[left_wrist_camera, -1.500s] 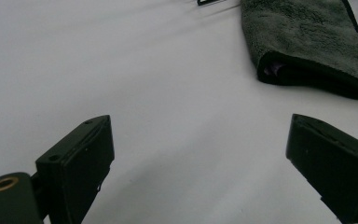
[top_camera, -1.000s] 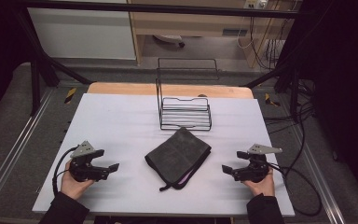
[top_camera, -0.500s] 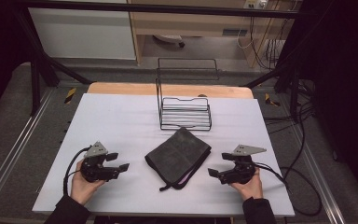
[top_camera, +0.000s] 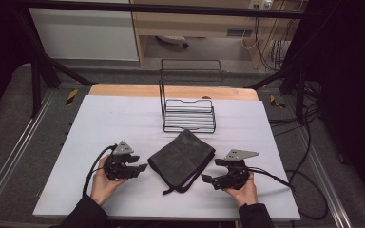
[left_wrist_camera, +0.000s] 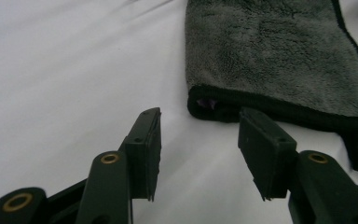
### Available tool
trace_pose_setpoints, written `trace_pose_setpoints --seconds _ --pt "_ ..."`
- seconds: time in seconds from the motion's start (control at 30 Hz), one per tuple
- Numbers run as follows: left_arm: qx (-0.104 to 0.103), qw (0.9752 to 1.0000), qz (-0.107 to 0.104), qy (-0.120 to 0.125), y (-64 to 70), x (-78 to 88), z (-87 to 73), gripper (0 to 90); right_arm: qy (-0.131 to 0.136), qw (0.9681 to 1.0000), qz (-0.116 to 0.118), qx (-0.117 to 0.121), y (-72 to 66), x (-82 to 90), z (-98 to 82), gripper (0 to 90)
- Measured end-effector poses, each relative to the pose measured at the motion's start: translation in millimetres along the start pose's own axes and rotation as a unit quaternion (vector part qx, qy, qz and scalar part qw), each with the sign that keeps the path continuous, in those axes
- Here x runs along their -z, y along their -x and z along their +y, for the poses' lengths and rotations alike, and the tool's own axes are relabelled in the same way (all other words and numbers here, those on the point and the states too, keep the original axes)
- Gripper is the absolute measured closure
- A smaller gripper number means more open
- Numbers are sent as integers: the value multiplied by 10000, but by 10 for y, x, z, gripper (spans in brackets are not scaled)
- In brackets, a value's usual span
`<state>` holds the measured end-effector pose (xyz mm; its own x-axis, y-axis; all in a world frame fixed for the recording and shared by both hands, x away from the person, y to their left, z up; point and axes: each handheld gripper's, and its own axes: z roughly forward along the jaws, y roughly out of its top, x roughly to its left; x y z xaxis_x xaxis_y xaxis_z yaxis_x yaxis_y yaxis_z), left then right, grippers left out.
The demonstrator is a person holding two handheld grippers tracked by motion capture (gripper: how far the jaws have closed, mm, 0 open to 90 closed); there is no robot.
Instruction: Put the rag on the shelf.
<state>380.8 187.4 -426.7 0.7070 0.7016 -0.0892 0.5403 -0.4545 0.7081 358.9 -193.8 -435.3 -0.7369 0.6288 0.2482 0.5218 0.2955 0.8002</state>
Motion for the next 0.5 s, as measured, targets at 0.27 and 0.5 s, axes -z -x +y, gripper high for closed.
trace_pose_setpoints --seconds 0.27,0.5 --pt "-210 9997 -94 -130 66 -203 74 503 10 10000 -40 -58 -13 -22 -17 139" --pt "-300 9993 -182 -114 59 -288 79 655 1 10000 -48 -45 -41 -51 -13 159"
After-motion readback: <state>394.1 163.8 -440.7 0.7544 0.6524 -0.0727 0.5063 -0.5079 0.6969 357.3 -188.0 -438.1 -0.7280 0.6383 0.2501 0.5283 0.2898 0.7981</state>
